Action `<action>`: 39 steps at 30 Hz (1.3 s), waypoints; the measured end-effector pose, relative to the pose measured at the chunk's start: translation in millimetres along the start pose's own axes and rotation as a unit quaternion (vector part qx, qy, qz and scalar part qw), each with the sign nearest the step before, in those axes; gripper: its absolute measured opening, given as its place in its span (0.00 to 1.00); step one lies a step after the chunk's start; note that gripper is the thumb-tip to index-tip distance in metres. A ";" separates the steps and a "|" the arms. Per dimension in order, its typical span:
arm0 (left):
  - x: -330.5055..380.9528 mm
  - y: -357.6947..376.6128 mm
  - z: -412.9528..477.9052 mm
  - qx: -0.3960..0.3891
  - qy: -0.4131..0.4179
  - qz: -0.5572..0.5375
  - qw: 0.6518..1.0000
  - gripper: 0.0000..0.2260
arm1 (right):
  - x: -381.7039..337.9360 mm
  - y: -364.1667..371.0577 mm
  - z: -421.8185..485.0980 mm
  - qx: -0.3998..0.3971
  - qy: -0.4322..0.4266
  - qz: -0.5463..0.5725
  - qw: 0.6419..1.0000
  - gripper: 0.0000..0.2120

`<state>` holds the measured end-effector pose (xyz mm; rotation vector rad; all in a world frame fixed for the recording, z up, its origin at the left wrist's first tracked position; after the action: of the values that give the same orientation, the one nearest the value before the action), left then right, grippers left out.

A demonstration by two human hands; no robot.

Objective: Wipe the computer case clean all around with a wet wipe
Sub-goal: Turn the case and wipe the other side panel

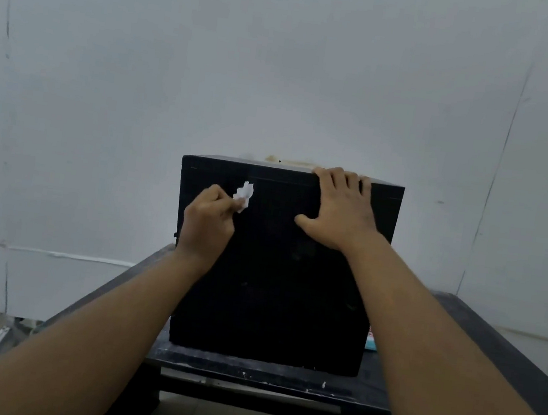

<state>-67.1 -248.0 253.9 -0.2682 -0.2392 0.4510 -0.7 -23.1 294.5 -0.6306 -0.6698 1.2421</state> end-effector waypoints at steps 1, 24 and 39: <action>1.1 0.4 1.0 0.002 -0.003 -0.005 1.000 0.07 | -1.7 -0.2 1.9 -0.003 0.005 0.000 1.000 0.45; 46.4 12.5 62.9 0.048 -0.012 -0.028 0.998 0.04 | -1.3 0.7 -0.7 0.004 -0.006 -0.007 1.000 0.49; 52.4 16.8 66.6 0.003 0.022 0.009 1.000 0.05 | 39.2 -9.7 -11.9 0.005 -0.019 0.018 1.000 0.43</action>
<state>-47.1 -196.1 320.0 -0.2743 -0.1930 0.4622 21.7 12.2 298.4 -0.6136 -0.6858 1.2928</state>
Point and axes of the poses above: each hand's wrist, its own z-axis towards the middle knuckle, its own y-axis out of the palm, x = y × z, the point moved 10 cm from there along z, towards the middle knuckle, and after that the axes turned 5 degrees about -x, right-handed, at the moved point
